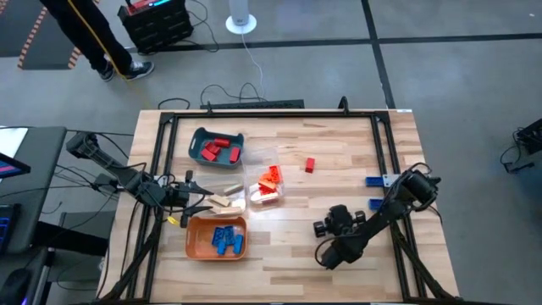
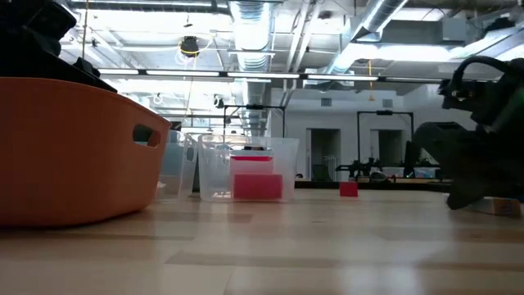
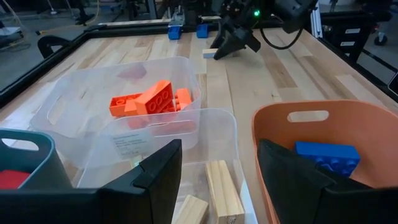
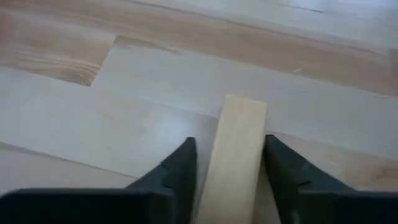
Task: Sort blocks
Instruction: Put the brown block into the left transparent bin
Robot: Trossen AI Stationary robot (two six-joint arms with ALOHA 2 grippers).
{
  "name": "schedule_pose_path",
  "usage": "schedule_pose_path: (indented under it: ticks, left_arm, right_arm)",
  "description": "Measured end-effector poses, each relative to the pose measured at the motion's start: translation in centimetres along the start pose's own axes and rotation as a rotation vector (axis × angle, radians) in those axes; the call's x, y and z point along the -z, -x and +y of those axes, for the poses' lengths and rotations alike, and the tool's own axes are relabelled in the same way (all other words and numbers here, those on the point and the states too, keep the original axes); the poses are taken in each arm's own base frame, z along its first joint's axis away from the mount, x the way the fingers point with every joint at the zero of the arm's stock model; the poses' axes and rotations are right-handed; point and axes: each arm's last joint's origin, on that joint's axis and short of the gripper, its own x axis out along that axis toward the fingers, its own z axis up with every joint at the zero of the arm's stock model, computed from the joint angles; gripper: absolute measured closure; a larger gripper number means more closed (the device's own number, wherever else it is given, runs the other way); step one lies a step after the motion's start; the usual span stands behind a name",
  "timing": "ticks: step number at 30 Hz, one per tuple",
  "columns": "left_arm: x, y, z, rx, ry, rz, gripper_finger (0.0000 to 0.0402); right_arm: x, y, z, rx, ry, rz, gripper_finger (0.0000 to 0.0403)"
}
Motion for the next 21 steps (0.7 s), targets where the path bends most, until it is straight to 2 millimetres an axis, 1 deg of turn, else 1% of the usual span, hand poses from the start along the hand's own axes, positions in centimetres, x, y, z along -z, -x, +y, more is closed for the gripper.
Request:
schedule_pose_path:
  ticks: [6,9,12,14,17,21]
  left_arm:
    - [0.0,0.0,0.0,0.000,-0.003,-0.001,0.0198]
    - [0.0,0.0,0.0,-0.001,-0.004,-0.002,0.0198]
    - [0.0,0.0,0.0,-0.001,-0.004,-0.002,0.0198]
    - [0.0,0.0,0.0,-0.001,-0.004,-0.001,0.0198]
    - [0.0,0.0,0.0,-0.001,-0.009,-0.001,0.0198]
    - [0.0,0.0,0.0,-0.001,-0.015,-0.002,0.0198]
  right_arm:
    - [-0.2,0.0,0.2,-0.007,0.039,0.013,0.0349]
    - [-0.3,-0.1,0.3,-0.006,0.049,0.011,0.0388]
    - [-0.7,0.2,0.4,-0.009,0.044,0.017,0.0394]
    - [-1.5,0.9,0.6,-0.026,0.053,0.029,0.0393]
    - [-3.6,2.7,1.2,-0.077,0.116,0.039,0.0396]
    - [-7.0,4.7,2.9,-0.203,0.249,0.066,0.0400]
